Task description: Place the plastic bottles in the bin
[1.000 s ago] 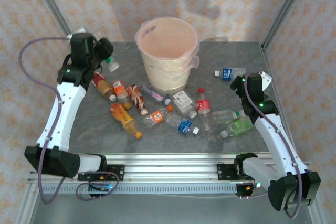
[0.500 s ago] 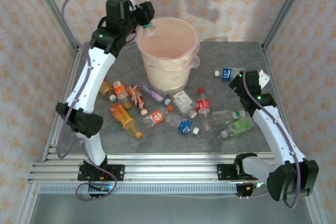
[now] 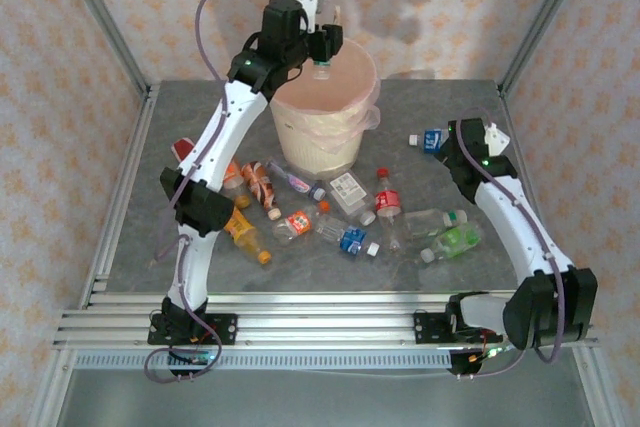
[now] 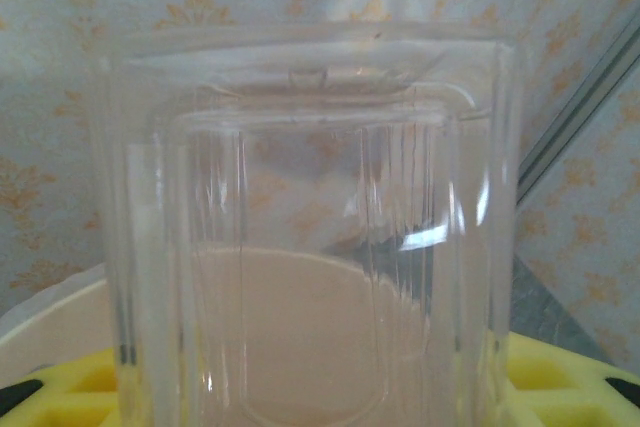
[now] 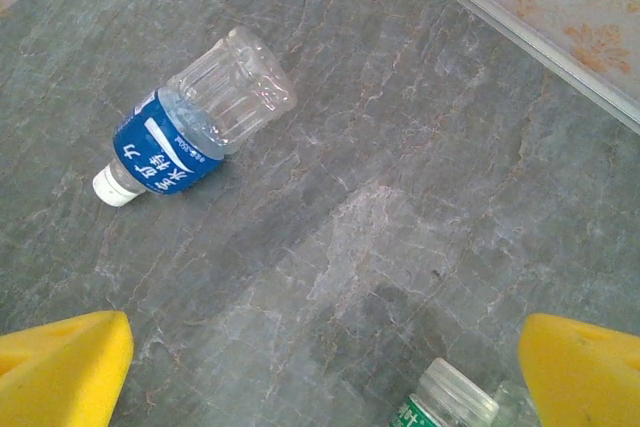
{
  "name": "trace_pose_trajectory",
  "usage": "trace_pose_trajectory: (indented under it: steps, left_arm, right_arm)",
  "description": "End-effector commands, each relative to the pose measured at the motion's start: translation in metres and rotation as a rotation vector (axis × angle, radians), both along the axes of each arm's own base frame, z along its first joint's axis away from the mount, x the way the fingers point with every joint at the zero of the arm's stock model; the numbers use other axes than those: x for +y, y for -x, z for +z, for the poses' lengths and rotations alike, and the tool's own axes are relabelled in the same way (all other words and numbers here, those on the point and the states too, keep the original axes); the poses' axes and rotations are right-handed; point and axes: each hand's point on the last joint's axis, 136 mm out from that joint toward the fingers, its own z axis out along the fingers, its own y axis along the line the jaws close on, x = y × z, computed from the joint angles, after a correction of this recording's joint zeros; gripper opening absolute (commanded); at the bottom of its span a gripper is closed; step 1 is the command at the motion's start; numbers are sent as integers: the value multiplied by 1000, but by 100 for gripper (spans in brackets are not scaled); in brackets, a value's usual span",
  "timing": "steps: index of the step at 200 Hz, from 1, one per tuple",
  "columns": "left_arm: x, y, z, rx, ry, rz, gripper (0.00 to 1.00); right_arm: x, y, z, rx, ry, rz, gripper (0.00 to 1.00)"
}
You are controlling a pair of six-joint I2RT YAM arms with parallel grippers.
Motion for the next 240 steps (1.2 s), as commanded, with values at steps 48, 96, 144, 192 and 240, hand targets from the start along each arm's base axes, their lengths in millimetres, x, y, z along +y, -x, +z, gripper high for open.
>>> trace_pose_trajectory:
  steps: [48,96,144,192,240]
  left_arm:
    - [12,-7,-40,59,-180,33,30]
    - [15,-11,-67,111,-215,54,32]
    - [19,-13,-94,162,-255,72,40]
    - [20,-16,-106,186,-259,84,61]
    - [22,-15,-100,175,-249,97,69]
  right_arm:
    - [-9,-54,-1,-16,-58,-102,99]
    - [-8,-99,-36,14,-116,-153,99]
    - [-8,-122,-61,26,-149,-211,99]
    - [-9,-139,-80,24,-193,-238,99]
    - [-5,-161,-83,-2,-231,-237,99]
